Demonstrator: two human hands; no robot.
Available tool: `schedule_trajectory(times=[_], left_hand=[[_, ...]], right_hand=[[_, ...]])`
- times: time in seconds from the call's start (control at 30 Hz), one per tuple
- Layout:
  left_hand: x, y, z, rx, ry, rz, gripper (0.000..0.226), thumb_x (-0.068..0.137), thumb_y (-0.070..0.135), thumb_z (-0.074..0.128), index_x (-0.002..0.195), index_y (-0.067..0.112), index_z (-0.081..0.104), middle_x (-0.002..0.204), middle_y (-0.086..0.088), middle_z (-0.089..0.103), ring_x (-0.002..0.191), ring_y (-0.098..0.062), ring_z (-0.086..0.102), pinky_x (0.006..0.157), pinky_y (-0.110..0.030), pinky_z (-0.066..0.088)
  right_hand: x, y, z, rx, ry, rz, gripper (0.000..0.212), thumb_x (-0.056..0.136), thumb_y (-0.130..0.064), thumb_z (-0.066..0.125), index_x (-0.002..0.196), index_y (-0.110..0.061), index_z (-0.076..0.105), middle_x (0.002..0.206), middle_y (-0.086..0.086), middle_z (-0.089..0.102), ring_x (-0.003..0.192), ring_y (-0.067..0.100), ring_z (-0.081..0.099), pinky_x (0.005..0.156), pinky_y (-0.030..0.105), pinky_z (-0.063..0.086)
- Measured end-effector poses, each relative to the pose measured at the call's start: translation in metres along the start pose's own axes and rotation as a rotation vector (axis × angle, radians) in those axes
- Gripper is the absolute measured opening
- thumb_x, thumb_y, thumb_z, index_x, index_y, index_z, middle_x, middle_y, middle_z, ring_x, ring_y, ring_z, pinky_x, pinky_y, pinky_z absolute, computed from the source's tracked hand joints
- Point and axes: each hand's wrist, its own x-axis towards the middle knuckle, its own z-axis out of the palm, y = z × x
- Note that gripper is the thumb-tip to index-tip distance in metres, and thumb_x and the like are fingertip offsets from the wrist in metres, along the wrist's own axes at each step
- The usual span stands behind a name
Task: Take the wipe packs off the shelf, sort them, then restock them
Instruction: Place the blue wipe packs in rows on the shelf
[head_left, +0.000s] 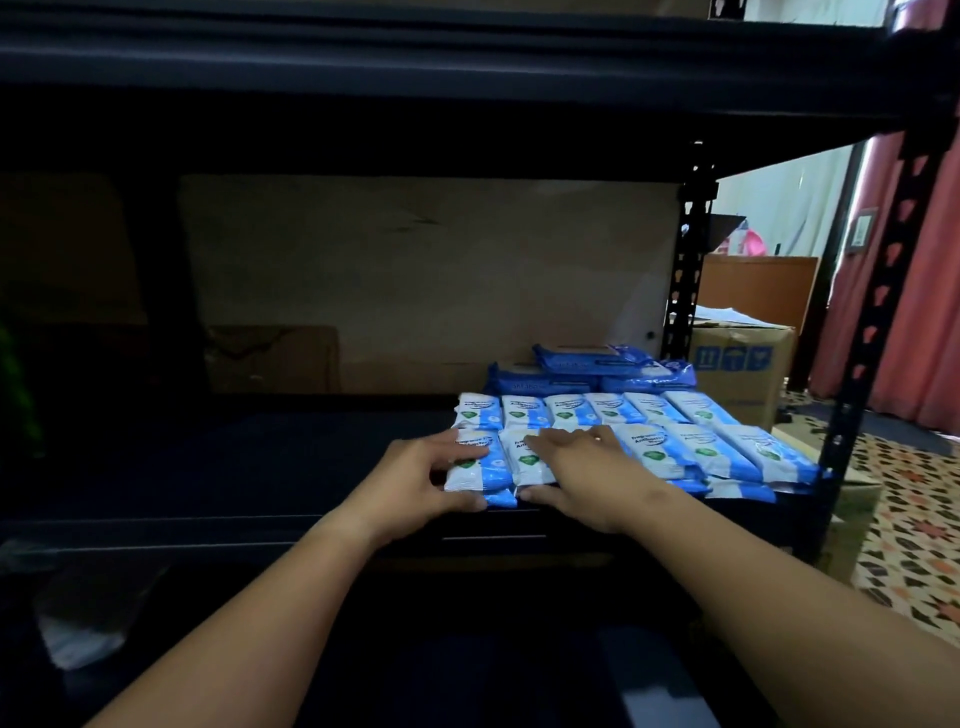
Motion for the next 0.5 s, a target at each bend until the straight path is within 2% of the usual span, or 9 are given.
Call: schedule_trajectory(times=[0.1, 0.2, 0.27, 0.33, 0.43, 0.5], left_hand=[[0.001, -0.004, -0.001, -0.006, 0.039, 0.02, 0.06, 0.067, 0.036, 0.093, 0.122, 0.043, 0.07, 0.152, 0.001, 0.049, 0.133, 0.002, 0.047, 0.113, -0.018, 0.037], [0.004, -0.007, -0.002, 0.021, 0.066, 0.02, 0.059, 0.067, 0.034, 0.093, 0.121, 0.04, 0.071, 0.149, 0.002, 0.052, 0.132, 0.005, 0.047, 0.109, -0.008, 0.032], [0.006, -0.006, 0.0, 0.038, 0.07, 0.018, 0.059, 0.068, 0.035, 0.092, 0.122, 0.041, 0.07, 0.15, 0.003, 0.051, 0.134, 0.003, 0.046, 0.114, -0.014, 0.032], [0.009, -0.004, 0.001, 0.03, 0.042, 0.007, 0.059, 0.072, 0.033, 0.091, 0.125, 0.042, 0.068, 0.153, 0.003, 0.047, 0.137, 0.001, 0.044, 0.117, -0.022, 0.033], [0.012, -0.005, 0.002, 0.024, -0.05, -0.001, 0.058, 0.08, 0.033, 0.084, 0.131, 0.047, 0.062, 0.157, 0.01, 0.039, 0.141, 0.003, 0.037, 0.114, -0.014, 0.026], [0.013, -0.006, 0.002, 0.02, -0.09, -0.007, 0.055, 0.083, 0.036, 0.081, 0.131, 0.051, 0.058, 0.158, 0.013, 0.038, 0.141, 0.001, 0.038, 0.112, -0.014, 0.027]], right_hand=[[0.001, -0.001, 0.002, -0.075, 0.003, 0.009, 0.073, 0.099, -0.066, 0.034, 0.153, -0.018, 0.031, 0.152, 0.009, 0.042, 0.138, 0.033, 0.037, 0.12, 0.048, 0.015], [0.002, 0.0, 0.003, -0.123, -0.002, 0.043, 0.076, 0.097, -0.071, 0.028, 0.153, -0.019, 0.031, 0.153, 0.01, 0.041, 0.144, 0.036, 0.027, 0.119, 0.059, 0.007], [0.003, 0.001, 0.004, -0.105, -0.026, 0.057, 0.079, 0.097, -0.072, 0.026, 0.156, -0.02, 0.026, 0.157, 0.009, 0.035, 0.146, 0.036, 0.022, 0.119, 0.062, 0.008], [0.003, 0.003, 0.005, -0.083, -0.054, 0.057, 0.082, 0.097, -0.072, 0.025, 0.159, -0.019, 0.018, 0.161, 0.007, 0.028, 0.148, 0.033, 0.02, 0.119, 0.062, 0.009], [0.004, 0.01, 0.006, -0.034, -0.096, 0.041, 0.083, 0.097, -0.072, 0.024, 0.161, -0.022, 0.007, 0.167, 0.002, 0.015, 0.151, 0.027, 0.015, 0.12, 0.061, 0.009], [0.005, 0.015, 0.006, -0.006, -0.114, 0.024, 0.083, 0.097, -0.073, 0.024, 0.161, -0.024, 0.003, 0.169, -0.002, 0.008, 0.152, 0.024, 0.011, 0.12, 0.059, 0.008]])
